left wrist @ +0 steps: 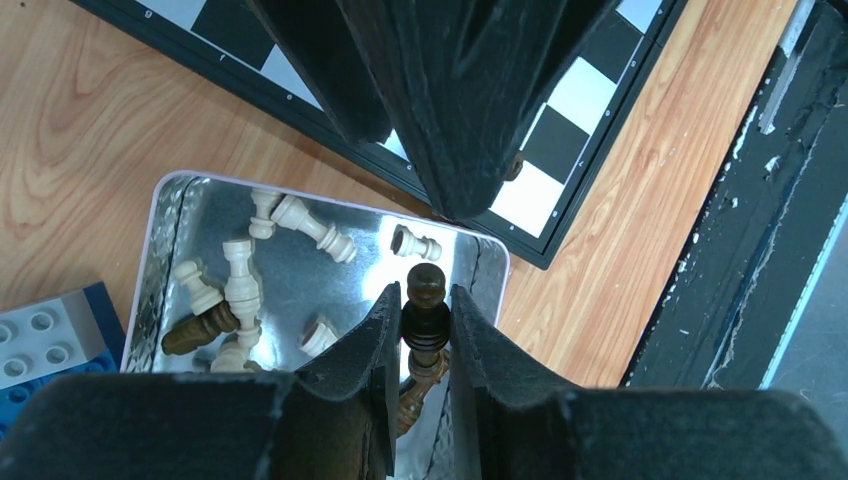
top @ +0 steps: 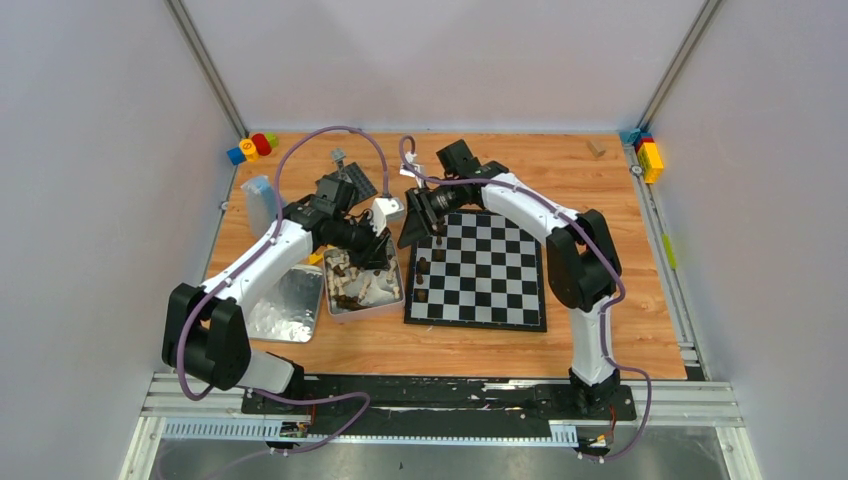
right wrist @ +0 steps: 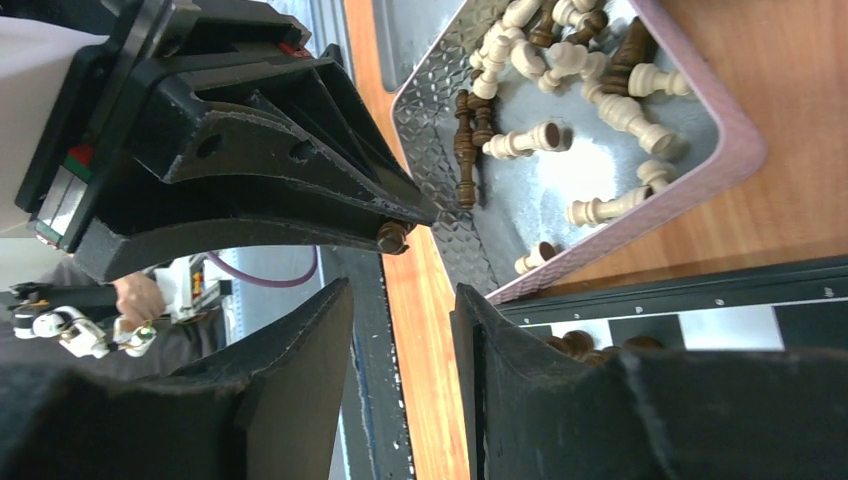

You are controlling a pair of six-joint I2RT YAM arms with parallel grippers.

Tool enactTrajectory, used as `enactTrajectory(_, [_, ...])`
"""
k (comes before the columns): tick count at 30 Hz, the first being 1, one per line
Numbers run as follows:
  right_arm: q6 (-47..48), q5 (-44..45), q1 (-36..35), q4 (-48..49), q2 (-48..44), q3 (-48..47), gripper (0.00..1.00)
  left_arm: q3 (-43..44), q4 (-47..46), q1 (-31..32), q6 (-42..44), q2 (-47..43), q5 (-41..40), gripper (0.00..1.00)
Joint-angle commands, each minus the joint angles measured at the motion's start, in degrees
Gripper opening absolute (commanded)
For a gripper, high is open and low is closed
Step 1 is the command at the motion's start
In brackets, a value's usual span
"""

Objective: Set up the chess pieces on the board
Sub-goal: Pick up the chess piece from the storage box.

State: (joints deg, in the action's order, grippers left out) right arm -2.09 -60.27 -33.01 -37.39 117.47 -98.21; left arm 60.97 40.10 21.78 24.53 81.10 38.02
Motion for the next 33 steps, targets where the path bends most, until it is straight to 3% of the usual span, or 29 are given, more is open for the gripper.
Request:
enactTrajectory(1, [-3.11,-4.81,-1.08,2.99,0.82,-2.38,0.44,-0.45,-2.01,0.1,-0.3,-2.17,-0.52,0.26])
enactTrajectory(33, [-5.95,-2.26,-4.93,3.17,6.85,-5.7,0.35,-0.86,-2.62,0.11,-0.57,-2.53,-1.03,0.3])
